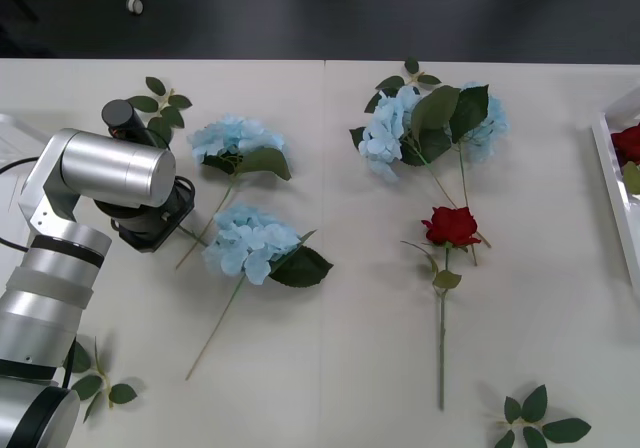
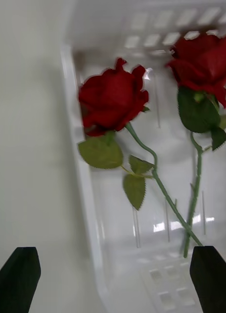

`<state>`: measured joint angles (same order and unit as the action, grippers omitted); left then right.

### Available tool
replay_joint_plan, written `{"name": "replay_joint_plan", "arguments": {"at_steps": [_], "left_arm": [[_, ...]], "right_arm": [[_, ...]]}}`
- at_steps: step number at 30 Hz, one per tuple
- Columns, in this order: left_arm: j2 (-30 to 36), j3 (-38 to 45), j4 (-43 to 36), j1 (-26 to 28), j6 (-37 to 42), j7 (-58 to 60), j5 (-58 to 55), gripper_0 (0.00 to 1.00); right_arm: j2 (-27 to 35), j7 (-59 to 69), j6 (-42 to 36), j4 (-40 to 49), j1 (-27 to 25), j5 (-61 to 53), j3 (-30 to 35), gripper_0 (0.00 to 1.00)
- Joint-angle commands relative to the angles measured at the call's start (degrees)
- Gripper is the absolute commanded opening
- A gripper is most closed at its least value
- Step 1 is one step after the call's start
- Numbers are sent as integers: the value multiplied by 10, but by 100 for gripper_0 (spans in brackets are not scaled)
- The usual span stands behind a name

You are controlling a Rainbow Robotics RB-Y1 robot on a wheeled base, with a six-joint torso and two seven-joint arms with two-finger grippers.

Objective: Put the red flowers into the right box and the blue flowers into the left box

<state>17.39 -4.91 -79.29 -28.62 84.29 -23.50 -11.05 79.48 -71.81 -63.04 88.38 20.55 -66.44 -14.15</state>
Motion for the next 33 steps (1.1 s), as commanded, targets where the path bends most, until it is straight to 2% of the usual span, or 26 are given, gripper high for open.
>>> {"name": "replay_joint_plan", "arguments": {"at_steps": [1, 4, 5, 6, 7, 10, 11, 16, 25, 30, 33], "left_arm": [[2, 2, 0, -15, -4, -1, -2, 85], [1, 2, 7, -15, -6, -1, -3, 83], [1, 2, 11, -15, -8, -1, -4, 78], [1, 2, 12, -15, -10, -1, -5, 62], [2, 2, 13, -15, -11, -1, -6, 53], [1, 2, 15, -15, -12, -1, -8, 8], [1, 2, 16, -14, -11, -2, -9, 2], [-5, 2, 19, -15, -11, -4, -11, 0], [-6, 4, 14, -14, -8, -7, -20, 0], [7, 26, -46, -14, 11, -17, -45, 0], [39, 27, -111, -14, 38, -23, -81, 0]], "right_arm": [[1, -10, 1, 55, 9, 3, 2, 90], [-16, -10, 1, 86, 11, 13, 2, 90], [-25, -10, 1, 96, 11, 17, 2, 90], [-33, -10, 1, 109, 10, 23, 2, 90], [-36, -11, 1, 115, 11, 26, 2, 90], [-62, -13, 1, 146, 11, 40, 1, 90], [-68, -14, 0, 153, 11, 41, 1, 90], [-94, -18, 1, 185, 10, 44, 1, 90], [-83, -31, 0, 228, 13, -4, 1, 90], [-69, -47, 4, 265, 13, -27, 1, 90], [-50, -90, 20, 284, 14, -70, 2, 90]]}}
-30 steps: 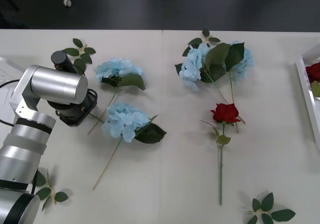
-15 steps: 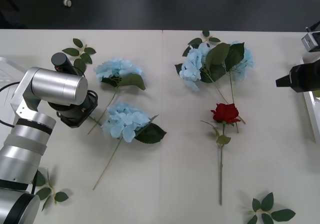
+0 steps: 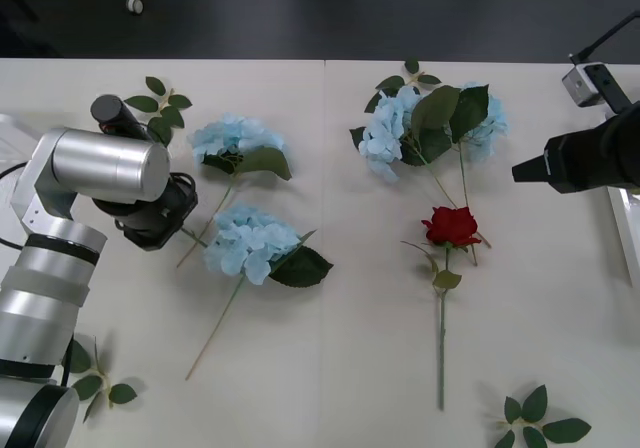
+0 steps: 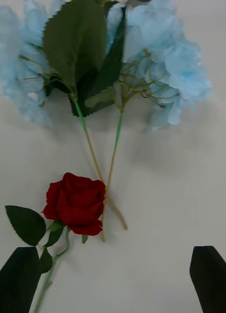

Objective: Put the red flowers into the right box and the blue flowers into the left box

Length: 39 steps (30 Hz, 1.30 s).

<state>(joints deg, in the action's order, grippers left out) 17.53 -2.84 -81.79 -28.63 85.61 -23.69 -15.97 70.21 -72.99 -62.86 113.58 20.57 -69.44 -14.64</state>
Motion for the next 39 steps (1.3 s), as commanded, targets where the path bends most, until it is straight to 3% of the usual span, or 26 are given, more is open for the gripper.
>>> {"name": "replay_joint_plan", "arguments": {"at_steps": [1, 7, 11, 17, 24, 32, 39], "left_arm": [[53, 6, -111, -14, 32, -24, -49, 0], [96, 32, -196, -4, 28, -72, -133, 0], [92, 100, -299, 46, -4, -195, -199, 0], [33, 170, -399, 113, -66, -428, -294, 0], [-42, 223, -409, 119, -73, -688, -490, 0], [-53, 197, -374, 109, -80, -955, -716, 0], [-99, 176, -392, 108, -54, -1063, -756, 0]], "right_arm": [[54, -96, 27, 37, 13, -63, 9, 90], [73, -196, 34, 43, 11, -177, 44, 90], [71, -323, 34, 32, -24, -274, 90, 90], [53, -560, 34, -13, -98, -469, 138, 90], [19, -813, 3, -64, -162, -576, 140, 90], [-71, -820, -2, -73, -200, -586, 119, 90], [-104, -820, 16, -73, -181, -657, 61, 90]]}}
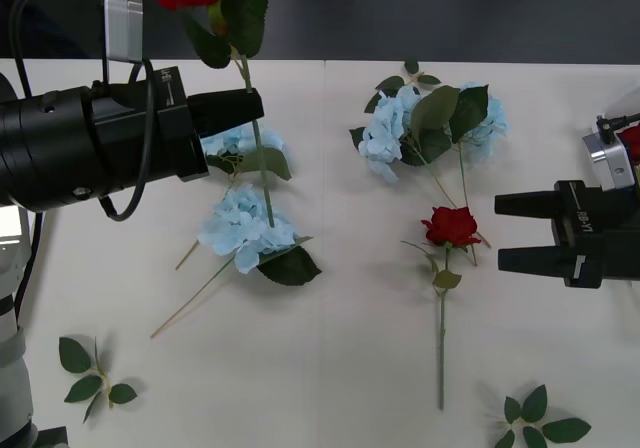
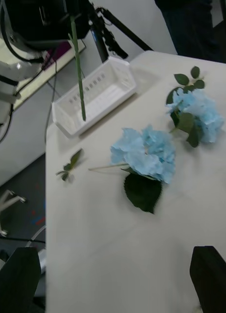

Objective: Put the red flowers into the right box and the blue flowers into the left box

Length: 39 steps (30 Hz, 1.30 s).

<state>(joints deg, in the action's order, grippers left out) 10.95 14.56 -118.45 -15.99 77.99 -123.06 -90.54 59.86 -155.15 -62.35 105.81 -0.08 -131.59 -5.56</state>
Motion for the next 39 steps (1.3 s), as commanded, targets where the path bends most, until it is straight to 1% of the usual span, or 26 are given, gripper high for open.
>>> {"name": "replay_joint_plan", "arguments": {"at_steps": [1, 6, 10, 16, 22, 29, 36, 37, 38, 39], "left_arm": [[-44, 3, -29, -18, 35, -84, -13, 0], [-88, 15, -31, -19, 93, -139, -35, 0], [-120, 28, -31, -29, 132, -142, -47, 0], [-120, 14, -31, -41, 134, -148, -36, 0], [-120, -2, -31, -49, 134, -149, -31, 0], [-120, -6, -30, -49, 133, -149, -32, 0], [-120, -6, -30, -49, 133, -149, -32, 0], [-120, -6, -30, -49, 133, -149, -32, 0], [-120, -6, -30, -49, 133, -149, -32, 0], [-120, -6, -30, -49, 133, -149, -32, 0]], "right_arm": [[-3, 1, 17, 5, 31, -47, -40, 90], [-28, 1, 43, 4, 64, -58, -83, 90], [-51, 1, 72, 4, 96, -58, -120, 90], [-95, 1, 104, 4, 132, -58, -167, 90], [-125, 1, 129, 4, 166, -58, -216, 89], [-164, 1, 188, 5, 201, -58, -271, 90], [-176, 1, 206, 5, 218, -60, -286, 90], [-176, 1, 206, 5, 219, -60, -286, 80], [-176, 1, 206, 5, 219, -60, -285, 55], [-176, 1, 206, 5, 220, -60, -286, 28]]}}
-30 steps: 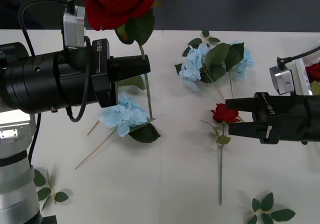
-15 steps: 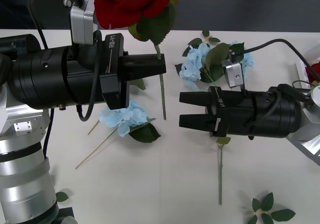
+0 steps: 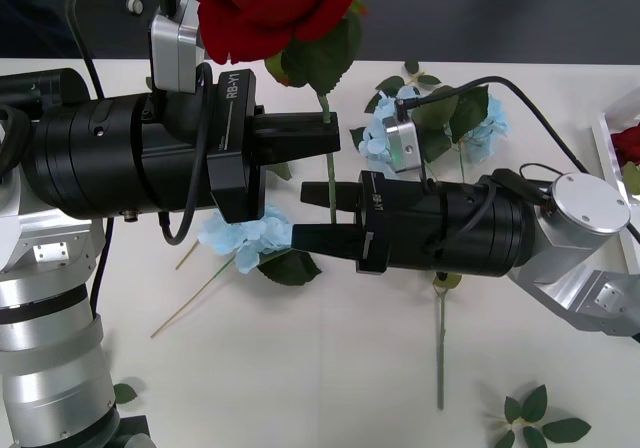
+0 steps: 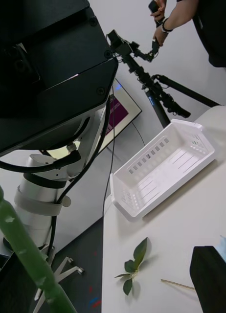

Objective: Put the red flowers into the right box and the blue flowers into the left box

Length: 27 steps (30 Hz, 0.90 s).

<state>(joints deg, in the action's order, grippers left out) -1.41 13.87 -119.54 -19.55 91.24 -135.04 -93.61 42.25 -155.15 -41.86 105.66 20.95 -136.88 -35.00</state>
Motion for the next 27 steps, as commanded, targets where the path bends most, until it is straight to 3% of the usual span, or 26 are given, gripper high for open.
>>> {"name": "replay_joint_plan", "arguments": {"at_steps": [1, 19, 20, 21, 22, 23, 27], "left_arm": [[4, 1, -19, -14, 1, -29, -2, 0], [4, 1, -19, -14, 1, -29, -2, 1], [4, 1, -19, -14, 1, -29, -2, 11], [4, 1, -19, -14, 1, -29, -2, 53], [4, 1, -19, -14, 1, -29, -2, 83], [4, 1, -19, -14, 1, -29, -2, 100], [4, 1, -19, -14, 1, -29, -2, 100]], "right_arm": [[0, 1, 0, 6, 9, -7, 8, 0], [8, 1, 28, 6, 11, -7, 9, 0], [9, 1, 27, 6, 11, -7, 9, 0], [10, 1, 27, 6, 11, -8, 9, 0], [10, 1, 28, 6, 11, -9, 8, 0], [11, 1, 27, 6, 11, -9, 8, 0], [12, 1, 28, 6, 11, -9, 8, 0]]}}
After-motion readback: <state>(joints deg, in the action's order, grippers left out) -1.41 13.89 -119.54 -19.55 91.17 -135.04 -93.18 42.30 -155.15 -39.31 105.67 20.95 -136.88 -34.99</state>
